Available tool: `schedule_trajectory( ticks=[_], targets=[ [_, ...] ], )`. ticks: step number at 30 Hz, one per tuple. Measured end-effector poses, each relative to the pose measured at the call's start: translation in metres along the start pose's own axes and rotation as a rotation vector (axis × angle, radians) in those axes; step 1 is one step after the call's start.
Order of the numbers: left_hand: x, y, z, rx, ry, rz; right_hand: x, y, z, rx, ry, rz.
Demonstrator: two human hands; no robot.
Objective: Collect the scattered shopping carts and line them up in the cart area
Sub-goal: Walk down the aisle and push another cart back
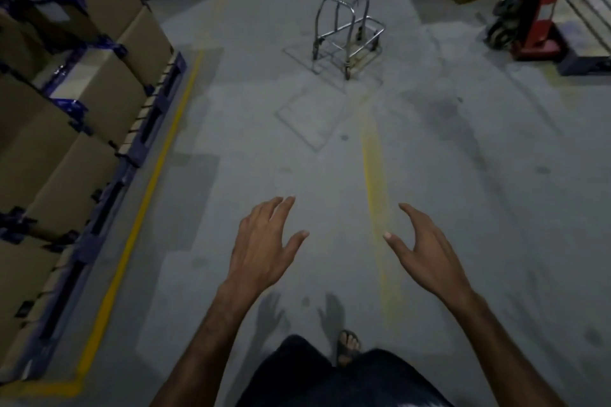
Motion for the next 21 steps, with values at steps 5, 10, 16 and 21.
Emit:
schedule_trajectory(
  ticks=[5, 10, 16, 21],
  targets=[
    [0.026, -0.11, -0.018, -0.025, 0.024, 0.041, 0.027, -0.122, 0.002, -0.009, 0.015, 0.02],
    [0.061, -0.216, -0.07, 0.02, 0.065, 0.047, 0.032, -0.239, -0.027, 0.028, 0.062, 0.011],
    [0.095, -0.371, -0.087, 0.054, 0.124, 0.046, 0.066, -0.392, -0.042, 0.057, 0.101, -0.006],
    [0.107, -0.516, -0.08, 0.042, 0.08, -0.051, 0.109, -0.52, -0.039, -0.013, 0.046, -0.009]
  ],
)
Point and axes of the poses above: each hand's wrist, its own y-axis away from the middle knuckle, its own z-axis out of the back of the hand, x = y × z, the point moved 6 cm from there along -y, towards the middle knuckle, and after that the axes turned 6 degrees about -x, right-handed, at the moved point
